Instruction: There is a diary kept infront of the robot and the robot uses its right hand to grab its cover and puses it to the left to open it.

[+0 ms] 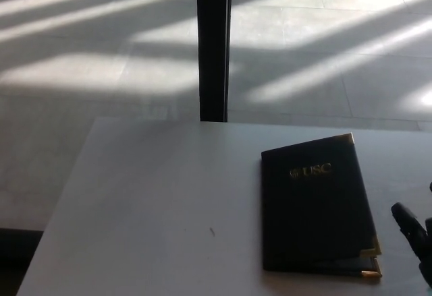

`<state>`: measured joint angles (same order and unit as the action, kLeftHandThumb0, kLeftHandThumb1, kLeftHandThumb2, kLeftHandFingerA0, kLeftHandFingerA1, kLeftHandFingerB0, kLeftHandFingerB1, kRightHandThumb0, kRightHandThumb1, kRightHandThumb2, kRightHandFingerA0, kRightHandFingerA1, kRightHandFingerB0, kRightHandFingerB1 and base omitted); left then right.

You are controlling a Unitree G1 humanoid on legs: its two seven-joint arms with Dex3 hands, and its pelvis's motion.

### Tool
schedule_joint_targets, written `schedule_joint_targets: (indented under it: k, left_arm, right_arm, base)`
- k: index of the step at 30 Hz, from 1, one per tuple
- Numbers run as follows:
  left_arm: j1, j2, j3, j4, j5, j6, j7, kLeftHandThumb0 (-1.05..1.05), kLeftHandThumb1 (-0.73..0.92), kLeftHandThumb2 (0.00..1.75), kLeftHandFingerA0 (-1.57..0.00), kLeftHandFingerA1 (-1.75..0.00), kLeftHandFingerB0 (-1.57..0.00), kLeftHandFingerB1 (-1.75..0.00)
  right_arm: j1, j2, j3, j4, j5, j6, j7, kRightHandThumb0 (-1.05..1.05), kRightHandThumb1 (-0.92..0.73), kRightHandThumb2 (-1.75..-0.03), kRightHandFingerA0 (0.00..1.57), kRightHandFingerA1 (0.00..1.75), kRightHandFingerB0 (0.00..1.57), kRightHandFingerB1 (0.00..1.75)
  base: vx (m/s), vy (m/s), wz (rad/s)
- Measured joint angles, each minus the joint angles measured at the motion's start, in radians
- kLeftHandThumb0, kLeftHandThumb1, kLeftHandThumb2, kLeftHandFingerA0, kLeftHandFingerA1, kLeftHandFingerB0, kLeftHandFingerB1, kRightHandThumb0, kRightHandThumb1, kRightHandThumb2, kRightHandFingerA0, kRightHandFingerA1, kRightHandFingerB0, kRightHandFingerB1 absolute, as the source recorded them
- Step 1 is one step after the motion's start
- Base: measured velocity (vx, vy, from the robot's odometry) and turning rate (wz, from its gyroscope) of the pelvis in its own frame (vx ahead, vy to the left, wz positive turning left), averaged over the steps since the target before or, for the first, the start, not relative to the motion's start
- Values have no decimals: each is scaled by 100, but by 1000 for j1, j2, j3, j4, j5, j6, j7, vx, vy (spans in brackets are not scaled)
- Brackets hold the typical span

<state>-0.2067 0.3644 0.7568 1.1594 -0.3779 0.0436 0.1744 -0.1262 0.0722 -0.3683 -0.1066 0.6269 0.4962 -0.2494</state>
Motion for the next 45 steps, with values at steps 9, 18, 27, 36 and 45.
schedule_joint_targets:
  k: [9, 18, 27, 36, 45]
  left_arm:
    - [0, 10, -7, 5, -14, 0, 1, -78, 92, 158, -55, -117, -31, -100]
    - [0, 21, -22, 7, -25, 0, 2, -78, 92, 158, -63, -122, -32, -99]
    - [0, 24, -30, 15, -34, 0, 2, -77, 92, 158, -61, -120, -23, -94]
    - [1, 28, -47, 18, -36, 0, 1, -81, 92, 159, -40, -110, -20, -95]
    - [3, 30, -63, 21, -37, 0, -4, -82, 92, 160, -55, -120, -18, -94]
  right_arm:
    - [12, 55, 96, 31, -54, -23, 6, -75, -92, -75, 32, 51, 23, 37]
    - [22, 113, 144, 45, -89, -39, 8, -75, -91, -78, 36, 56, 25, 38]
    - [27, 131, 225, 19, -123, -76, -7, -78, -91, -82, 32, 56, 23, 41]
    - [45, 133, 447, -100, -158, -93, -18, -80, -92, -82, 35, 62, 26, 46]
    - [38, 122, 640, -215, -182, -84, -22, -82, -92, -83, 31, 64, 21, 48]
  base:
    - [0, 0, 0]
    - [0, 0, 0]
    - [0, 0, 0]
    - [0, 0, 2]
    - [0, 0, 0]
